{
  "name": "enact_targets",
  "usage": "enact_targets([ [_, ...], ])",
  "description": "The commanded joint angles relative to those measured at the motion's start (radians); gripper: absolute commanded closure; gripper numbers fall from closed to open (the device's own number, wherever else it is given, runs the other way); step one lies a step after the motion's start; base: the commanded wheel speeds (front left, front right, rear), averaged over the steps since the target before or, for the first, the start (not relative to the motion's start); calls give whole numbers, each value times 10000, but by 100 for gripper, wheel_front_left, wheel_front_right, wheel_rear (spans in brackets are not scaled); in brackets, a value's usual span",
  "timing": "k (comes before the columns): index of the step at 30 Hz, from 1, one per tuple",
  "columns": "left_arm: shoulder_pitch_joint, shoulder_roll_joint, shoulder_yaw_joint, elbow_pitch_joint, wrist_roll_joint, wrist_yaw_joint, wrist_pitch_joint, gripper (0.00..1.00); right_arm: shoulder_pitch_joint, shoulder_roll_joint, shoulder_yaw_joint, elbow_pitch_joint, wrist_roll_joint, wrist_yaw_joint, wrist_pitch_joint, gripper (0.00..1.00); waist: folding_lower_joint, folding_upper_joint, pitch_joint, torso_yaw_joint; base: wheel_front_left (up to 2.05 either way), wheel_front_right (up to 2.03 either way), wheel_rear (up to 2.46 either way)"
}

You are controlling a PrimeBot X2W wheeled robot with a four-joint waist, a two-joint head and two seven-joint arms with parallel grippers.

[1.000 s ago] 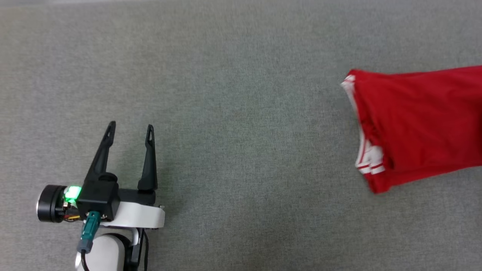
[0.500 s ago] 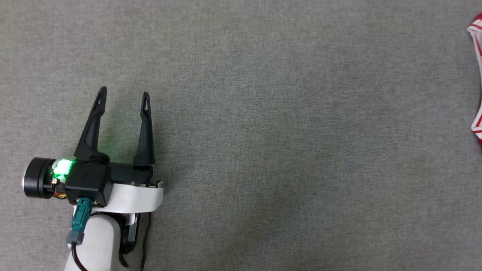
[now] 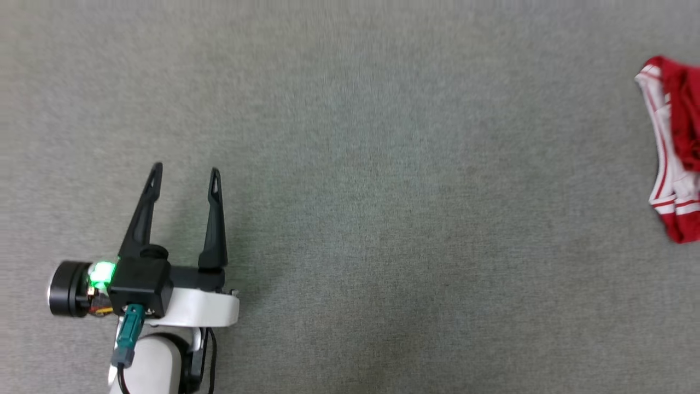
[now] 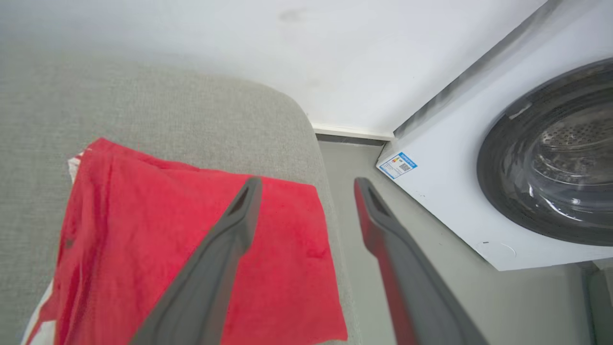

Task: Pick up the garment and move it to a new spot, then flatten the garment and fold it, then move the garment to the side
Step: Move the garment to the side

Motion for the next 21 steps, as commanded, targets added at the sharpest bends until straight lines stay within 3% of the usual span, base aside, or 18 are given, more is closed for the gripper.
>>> enact_targets([
  [1,194,-2,42,25,-82,55,-22,0,256,178,-53,-257,-81,-16,-446,0,0,0,-635,47,0,0,0],
  [6,657,-54,132,152,-181,92,-22,0,723,986,-82,-1468,-214,-16,-2027,0,0,0,-1299,127,0,0,0],
  [13,1160,-138,227,352,-255,54,-22,0,1647,2733,321,-3282,-635,-18,-3775,0,0,0,-2182,356,0,0,0],
  [21,1532,-196,280,635,-277,-31,-22,0,2919,4306,1375,-4052,-897,-16,-5415,0,0,0,-2890,661,0,0,0],
])
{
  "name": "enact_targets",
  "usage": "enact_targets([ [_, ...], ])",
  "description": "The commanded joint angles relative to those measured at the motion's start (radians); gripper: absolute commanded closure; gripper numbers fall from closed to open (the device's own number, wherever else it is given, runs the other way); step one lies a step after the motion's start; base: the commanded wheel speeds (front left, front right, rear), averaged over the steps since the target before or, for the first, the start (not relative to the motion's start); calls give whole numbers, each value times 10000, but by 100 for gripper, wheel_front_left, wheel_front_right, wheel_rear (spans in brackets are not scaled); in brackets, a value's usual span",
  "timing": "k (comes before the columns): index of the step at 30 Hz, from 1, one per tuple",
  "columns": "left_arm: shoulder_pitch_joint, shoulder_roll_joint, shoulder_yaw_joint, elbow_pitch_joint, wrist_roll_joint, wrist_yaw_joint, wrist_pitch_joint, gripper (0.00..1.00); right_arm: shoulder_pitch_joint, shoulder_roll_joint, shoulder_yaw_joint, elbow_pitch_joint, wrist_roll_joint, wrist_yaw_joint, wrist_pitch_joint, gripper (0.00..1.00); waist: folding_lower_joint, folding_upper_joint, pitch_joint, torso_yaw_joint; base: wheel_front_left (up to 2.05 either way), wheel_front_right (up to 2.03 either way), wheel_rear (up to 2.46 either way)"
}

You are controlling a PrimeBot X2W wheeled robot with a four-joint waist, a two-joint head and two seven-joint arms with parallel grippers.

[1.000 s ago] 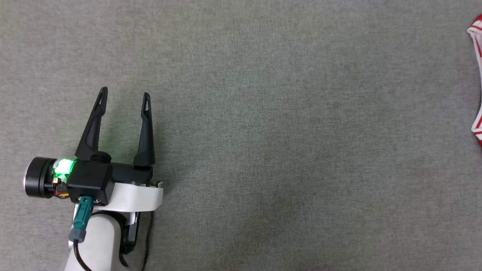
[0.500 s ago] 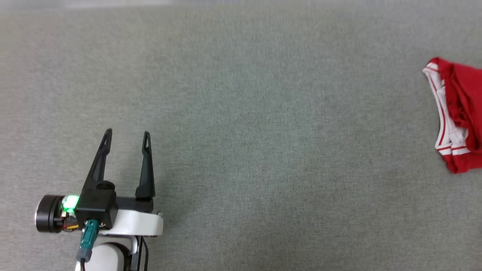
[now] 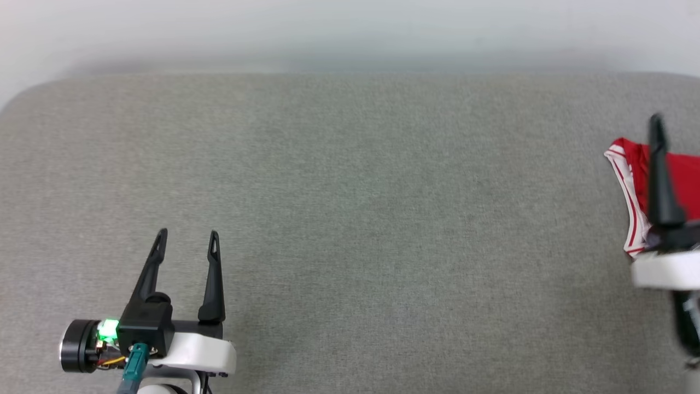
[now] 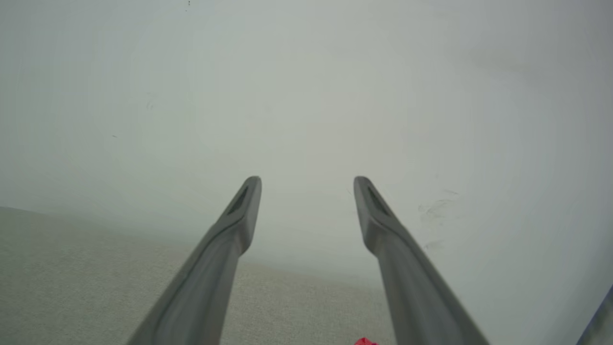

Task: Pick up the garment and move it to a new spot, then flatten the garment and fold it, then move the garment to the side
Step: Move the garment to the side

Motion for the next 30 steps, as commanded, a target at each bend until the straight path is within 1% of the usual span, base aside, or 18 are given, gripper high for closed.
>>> enact_targets([
  [1,134,-29,7,63,3,-55,-21,0,382,315,145,-47,-57,-16,-184,0,2,0,-238,165,0,0,0],
  [5,290,-48,-31,214,47,-108,-21,0,1189,906,479,-143,-279,-15,-482,0,2,0,-496,302,0,0,0],
  [6,396,-60,-24,269,53,-121,-21,0,1781,1197,637,-49,-431,-16,-594,0,2,0,-669,330,0,0,0],
  [10,539,-96,-86,372,71,-176,-20,0,2434,1448,592,340,-396,-16,-681,0,2,0,-896,402,0,0,0],
  [16,713,-144,-143,510,47,-229,-20,0,3126,1699,425,719,-332,-16,-841,0,2,0,-1207,467,0,0,0],
  [23,946,-191,-120,606,-8,-304,-22,0,3743,1863,383,616,-385,-16,-913,0,2,0,-1545,527,0,0,0],
  [30,1068,-232,-80,594,-53,-377,-20,0,4030,1911,495,613,-359,-16,-839,0,2,0,-1630,538,0,0,0],
])
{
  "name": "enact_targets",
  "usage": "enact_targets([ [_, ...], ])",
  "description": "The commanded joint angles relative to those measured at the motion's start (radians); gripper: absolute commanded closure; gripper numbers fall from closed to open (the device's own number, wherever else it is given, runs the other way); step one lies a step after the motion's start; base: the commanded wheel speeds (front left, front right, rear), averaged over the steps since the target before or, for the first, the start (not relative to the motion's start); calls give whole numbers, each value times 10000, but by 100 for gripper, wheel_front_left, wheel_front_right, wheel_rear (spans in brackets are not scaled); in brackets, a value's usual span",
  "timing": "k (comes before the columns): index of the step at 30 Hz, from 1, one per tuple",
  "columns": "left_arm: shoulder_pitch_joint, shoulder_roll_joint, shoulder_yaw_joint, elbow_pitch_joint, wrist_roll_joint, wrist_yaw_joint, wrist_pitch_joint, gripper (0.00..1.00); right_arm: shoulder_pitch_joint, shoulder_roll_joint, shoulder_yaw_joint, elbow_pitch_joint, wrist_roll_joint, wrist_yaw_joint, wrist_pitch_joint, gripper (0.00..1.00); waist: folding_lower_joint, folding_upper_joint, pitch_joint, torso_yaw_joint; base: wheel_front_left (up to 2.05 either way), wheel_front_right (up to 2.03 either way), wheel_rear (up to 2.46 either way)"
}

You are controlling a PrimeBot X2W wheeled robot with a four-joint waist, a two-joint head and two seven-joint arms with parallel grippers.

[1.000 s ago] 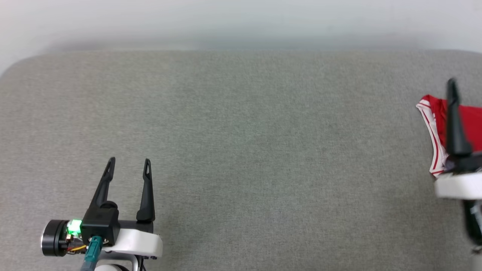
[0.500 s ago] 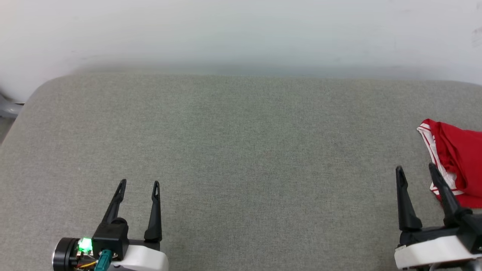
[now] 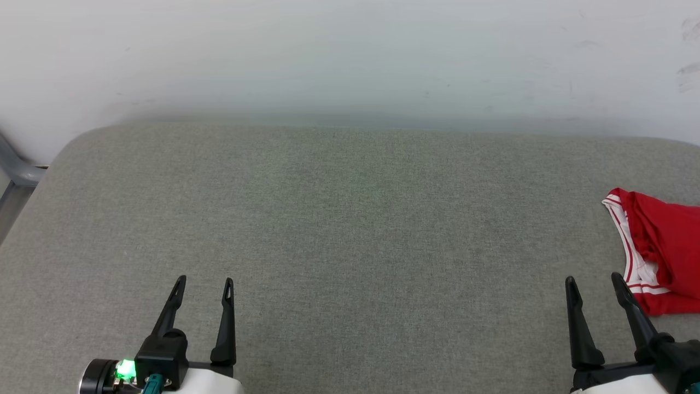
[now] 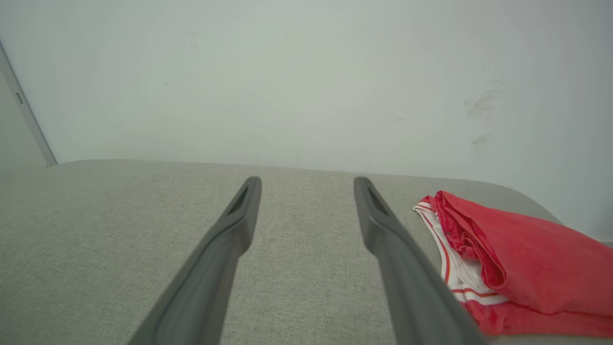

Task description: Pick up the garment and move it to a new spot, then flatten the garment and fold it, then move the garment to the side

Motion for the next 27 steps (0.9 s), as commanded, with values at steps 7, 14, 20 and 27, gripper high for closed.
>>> enact_targets([
  [7,130,-45,42,7,-7,-104,-22,0,244,68,-16,107,104,-16,-19,0,1,0,-19,4,0,0,0],
  [14,116,-48,35,213,6,-173,20,100,138,19,-1,397,186,0,-4,100,1,0,-46,17,0,0,0],
  [20,46,-96,139,527,-902,-257,279,100,31,-21,56,677,1111,1,144,100,1,0,-51,2,0,0,0],
  [27,-138,-151,305,666,-2358,-395,621,100,-238,-102,115,906,2598,0,408,100,1,0,-58,-24,0,0,0],
])
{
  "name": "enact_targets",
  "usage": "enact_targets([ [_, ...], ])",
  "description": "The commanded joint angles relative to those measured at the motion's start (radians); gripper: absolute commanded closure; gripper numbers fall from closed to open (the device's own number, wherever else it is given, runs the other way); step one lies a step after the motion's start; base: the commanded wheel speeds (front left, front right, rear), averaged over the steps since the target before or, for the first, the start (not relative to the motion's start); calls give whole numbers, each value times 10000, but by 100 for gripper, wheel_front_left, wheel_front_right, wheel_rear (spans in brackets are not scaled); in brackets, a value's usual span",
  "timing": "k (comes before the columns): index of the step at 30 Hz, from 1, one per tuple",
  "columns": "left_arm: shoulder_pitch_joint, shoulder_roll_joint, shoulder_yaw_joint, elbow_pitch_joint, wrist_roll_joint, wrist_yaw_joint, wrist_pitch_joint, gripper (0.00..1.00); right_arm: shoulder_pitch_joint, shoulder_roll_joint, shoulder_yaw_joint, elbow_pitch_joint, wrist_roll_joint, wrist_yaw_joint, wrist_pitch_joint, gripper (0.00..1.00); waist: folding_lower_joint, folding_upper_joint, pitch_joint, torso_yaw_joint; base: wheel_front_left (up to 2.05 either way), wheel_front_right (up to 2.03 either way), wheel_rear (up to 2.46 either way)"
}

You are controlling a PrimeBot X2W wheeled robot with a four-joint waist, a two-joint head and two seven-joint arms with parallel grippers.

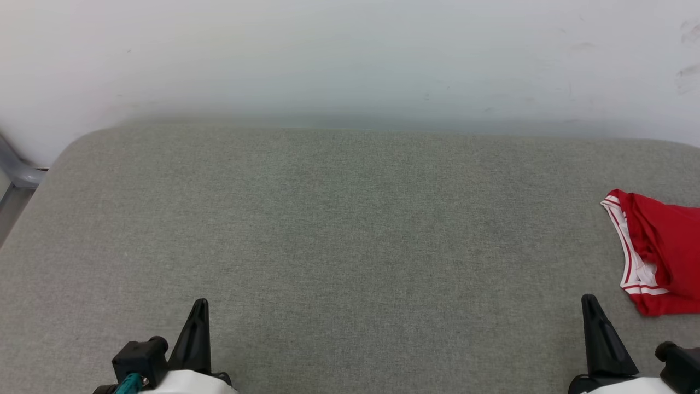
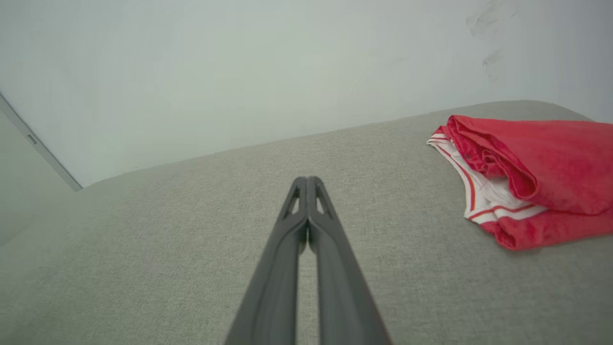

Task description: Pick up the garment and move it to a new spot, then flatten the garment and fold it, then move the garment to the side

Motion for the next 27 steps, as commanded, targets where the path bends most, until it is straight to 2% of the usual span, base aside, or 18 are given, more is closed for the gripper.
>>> enact_targets([
  [1,-284,5,107,-105,-461,-65,82,100,-335,-100,18,-79,487,-2,77,100,0,-1,-1,-5,0,0,0],
  [27,-844,-166,602,330,-4900,-487,1125,100,-1073,-241,108,559,4899,-5,938,100,0,-1,-30,-101,0,0,0],
])
